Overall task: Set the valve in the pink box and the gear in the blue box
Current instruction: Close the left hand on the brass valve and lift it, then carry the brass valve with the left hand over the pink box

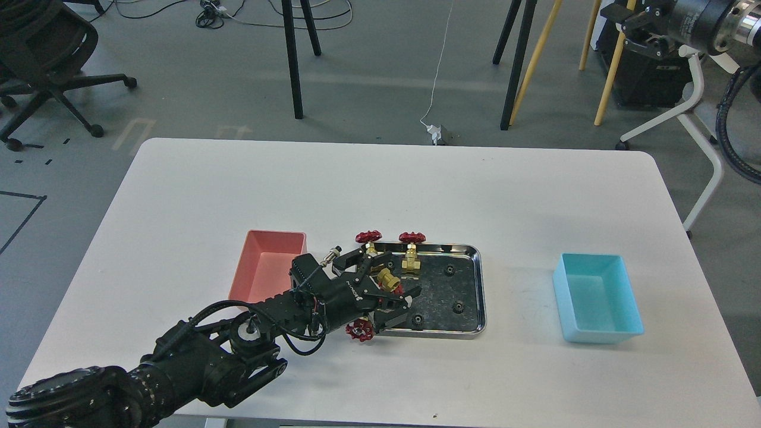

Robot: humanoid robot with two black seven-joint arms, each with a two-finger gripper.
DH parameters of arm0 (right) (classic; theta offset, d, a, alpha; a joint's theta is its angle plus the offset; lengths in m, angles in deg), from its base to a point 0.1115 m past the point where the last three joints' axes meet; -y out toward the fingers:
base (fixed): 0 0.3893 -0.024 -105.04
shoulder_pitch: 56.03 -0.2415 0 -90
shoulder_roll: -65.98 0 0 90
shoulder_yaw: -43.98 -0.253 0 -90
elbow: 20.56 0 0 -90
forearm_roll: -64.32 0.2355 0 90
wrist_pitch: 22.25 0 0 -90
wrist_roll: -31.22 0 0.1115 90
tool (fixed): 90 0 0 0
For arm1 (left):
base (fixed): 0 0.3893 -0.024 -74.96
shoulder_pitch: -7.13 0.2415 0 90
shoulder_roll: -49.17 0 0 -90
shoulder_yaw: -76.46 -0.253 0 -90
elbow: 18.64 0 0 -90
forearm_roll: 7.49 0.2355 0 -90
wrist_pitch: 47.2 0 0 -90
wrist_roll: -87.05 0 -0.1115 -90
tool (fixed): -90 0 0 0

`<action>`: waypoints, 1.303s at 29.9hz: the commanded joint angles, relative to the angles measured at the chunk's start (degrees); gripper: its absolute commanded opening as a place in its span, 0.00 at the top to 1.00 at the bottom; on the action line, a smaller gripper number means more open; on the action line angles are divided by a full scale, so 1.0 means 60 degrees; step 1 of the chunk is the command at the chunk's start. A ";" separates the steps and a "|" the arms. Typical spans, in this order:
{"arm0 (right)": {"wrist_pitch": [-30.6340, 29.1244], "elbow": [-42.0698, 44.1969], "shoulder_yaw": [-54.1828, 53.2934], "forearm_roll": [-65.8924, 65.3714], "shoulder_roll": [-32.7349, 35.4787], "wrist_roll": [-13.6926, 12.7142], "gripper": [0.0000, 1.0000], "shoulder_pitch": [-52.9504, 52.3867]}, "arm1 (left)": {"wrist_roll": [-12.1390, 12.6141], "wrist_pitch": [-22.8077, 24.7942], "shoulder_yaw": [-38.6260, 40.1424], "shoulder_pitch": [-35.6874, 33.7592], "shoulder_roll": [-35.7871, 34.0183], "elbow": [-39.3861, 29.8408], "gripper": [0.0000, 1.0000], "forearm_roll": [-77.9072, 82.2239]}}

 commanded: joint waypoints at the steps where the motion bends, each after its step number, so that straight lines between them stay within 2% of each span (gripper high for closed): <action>1: 0.0002 -0.0003 0.0000 -0.0001 0.0000 -0.0001 0.01 0.0029 | 0.0013 0.0000 -0.0006 0.0015 -0.0013 0.0014 0.25 -0.0001; 3: 0.0002 0.0012 0.0014 -0.0001 0.0000 0.0014 0.01 0.0044 | 0.0013 0.0000 -0.0006 0.0015 -0.0042 0.0014 0.28 -0.0001; 10: 0.0002 0.0012 0.0014 -0.0059 0.0000 0.0014 0.01 0.0059 | 0.0028 0.0000 -0.0021 0.0015 -0.0086 -0.0015 0.51 -0.0001; 14: 0.0002 0.0041 0.0014 -0.0162 0.0000 0.0014 0.01 0.0059 | 0.0144 0.0023 -0.0021 0.0058 -0.0101 -0.0015 0.74 -0.0001; 16: 0.0002 0.0143 0.0014 -0.0162 -0.0014 0.0014 0.01 0.0059 | 0.0276 0.0023 -0.0006 0.0088 -0.0130 -0.0015 0.80 -0.0001; 23: 0.0002 0.0246 0.0014 -0.0162 -0.0015 0.0014 0.01 0.0074 | 0.0350 0.0038 0.0184 0.0074 -0.0262 -0.0176 0.83 -0.0001; 26: 0.0002 0.0363 0.0029 -0.0162 -0.0015 0.0014 0.01 0.0088 | 0.0365 0.0067 0.0301 -0.0073 -0.0568 -0.0744 0.83 -0.1098; 32: 0.0002 0.0378 0.0044 -0.0162 -0.0029 0.0014 0.01 0.0103 | 0.0716 0.0549 0.0798 -0.0454 -0.2266 -0.3117 0.82 -0.3137; 39: 0.0002 0.0525 0.0044 -0.0206 -0.0248 0.0014 0.01 0.0088 | 0.0833 0.0653 0.1210 -0.0177 -0.4332 -0.4262 0.82 -0.3241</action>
